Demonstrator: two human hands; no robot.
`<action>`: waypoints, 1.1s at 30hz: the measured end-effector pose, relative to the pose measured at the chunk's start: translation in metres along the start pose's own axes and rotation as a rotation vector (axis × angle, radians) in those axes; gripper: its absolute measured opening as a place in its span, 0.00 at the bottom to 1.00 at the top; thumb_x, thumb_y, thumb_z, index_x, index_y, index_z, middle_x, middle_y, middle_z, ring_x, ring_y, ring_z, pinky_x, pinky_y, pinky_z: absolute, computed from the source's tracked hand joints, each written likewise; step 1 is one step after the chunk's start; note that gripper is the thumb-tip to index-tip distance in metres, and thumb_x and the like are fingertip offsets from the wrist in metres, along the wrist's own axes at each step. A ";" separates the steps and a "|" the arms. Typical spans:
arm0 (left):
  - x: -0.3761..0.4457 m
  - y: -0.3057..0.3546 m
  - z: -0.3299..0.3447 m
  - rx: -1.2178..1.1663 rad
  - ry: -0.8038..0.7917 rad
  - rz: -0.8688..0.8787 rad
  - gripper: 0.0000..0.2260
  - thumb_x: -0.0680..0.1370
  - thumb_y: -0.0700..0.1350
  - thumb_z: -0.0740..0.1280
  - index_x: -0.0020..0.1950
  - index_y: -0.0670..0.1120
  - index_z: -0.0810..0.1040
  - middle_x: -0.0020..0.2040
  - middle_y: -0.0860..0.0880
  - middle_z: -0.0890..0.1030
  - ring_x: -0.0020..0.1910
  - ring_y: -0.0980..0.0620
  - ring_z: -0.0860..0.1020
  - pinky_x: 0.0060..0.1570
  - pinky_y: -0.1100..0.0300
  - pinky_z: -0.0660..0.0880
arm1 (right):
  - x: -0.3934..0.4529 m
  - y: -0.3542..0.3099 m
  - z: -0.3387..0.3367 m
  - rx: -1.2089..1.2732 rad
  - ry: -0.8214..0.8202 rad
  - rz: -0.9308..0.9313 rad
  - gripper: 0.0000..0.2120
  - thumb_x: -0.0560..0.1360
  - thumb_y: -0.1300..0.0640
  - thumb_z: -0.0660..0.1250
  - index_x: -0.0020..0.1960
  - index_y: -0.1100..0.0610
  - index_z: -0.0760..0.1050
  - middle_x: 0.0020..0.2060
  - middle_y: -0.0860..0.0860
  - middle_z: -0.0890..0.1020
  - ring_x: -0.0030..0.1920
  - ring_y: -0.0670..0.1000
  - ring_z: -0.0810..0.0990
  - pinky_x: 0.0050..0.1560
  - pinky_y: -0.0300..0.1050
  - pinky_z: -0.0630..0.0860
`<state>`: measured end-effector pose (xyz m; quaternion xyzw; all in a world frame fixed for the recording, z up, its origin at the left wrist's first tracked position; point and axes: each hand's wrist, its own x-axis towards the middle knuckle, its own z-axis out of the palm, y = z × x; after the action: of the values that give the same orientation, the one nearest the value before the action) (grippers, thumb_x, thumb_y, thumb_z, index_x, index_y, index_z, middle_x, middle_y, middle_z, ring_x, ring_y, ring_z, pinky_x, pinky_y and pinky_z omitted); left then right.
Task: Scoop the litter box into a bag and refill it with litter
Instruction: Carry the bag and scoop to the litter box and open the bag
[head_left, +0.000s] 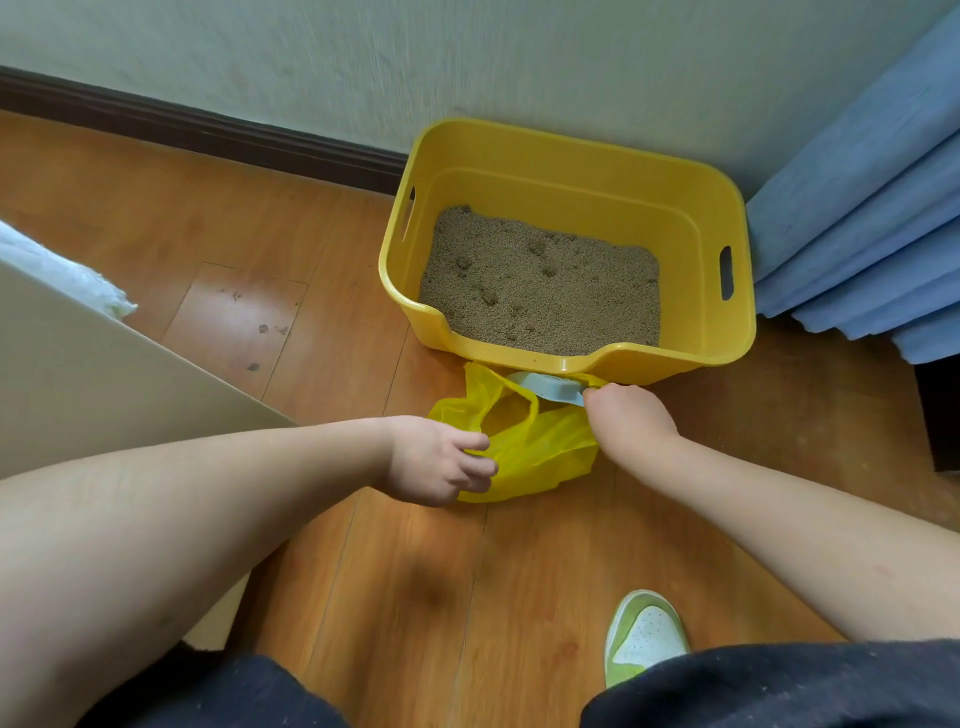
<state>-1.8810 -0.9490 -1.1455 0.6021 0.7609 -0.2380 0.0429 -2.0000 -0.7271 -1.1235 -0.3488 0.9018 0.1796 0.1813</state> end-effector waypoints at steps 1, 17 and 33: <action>0.000 0.002 -0.001 0.025 -0.027 0.025 0.09 0.71 0.42 0.66 0.33 0.50 0.83 0.49 0.49 0.82 0.59 0.46 0.73 0.63 0.50 0.62 | -0.001 0.000 0.000 0.002 -0.002 0.008 0.15 0.76 0.69 0.55 0.57 0.60 0.75 0.52 0.57 0.81 0.52 0.60 0.81 0.44 0.51 0.74; 0.023 0.007 0.000 -0.788 -0.478 -0.867 0.15 0.78 0.31 0.53 0.63 0.40 0.67 0.50 0.40 0.80 0.49 0.38 0.79 0.35 0.51 0.69 | -0.025 0.005 -0.005 -0.017 -0.021 -0.194 0.12 0.77 0.57 0.59 0.56 0.48 0.77 0.45 0.52 0.81 0.45 0.58 0.81 0.36 0.45 0.68; 0.003 0.005 0.027 -0.444 -0.908 -0.901 0.45 0.72 0.69 0.64 0.79 0.45 0.55 0.78 0.33 0.49 0.75 0.27 0.45 0.64 0.21 0.44 | -0.030 0.000 -0.018 -0.319 -0.083 -0.119 0.12 0.76 0.67 0.59 0.55 0.59 0.77 0.51 0.53 0.77 0.47 0.58 0.82 0.34 0.47 0.68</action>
<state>-1.8830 -0.9567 -1.1719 0.0432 0.8749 -0.3002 0.3777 -1.9828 -0.7185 -1.0946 -0.4180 0.8313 0.3238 0.1711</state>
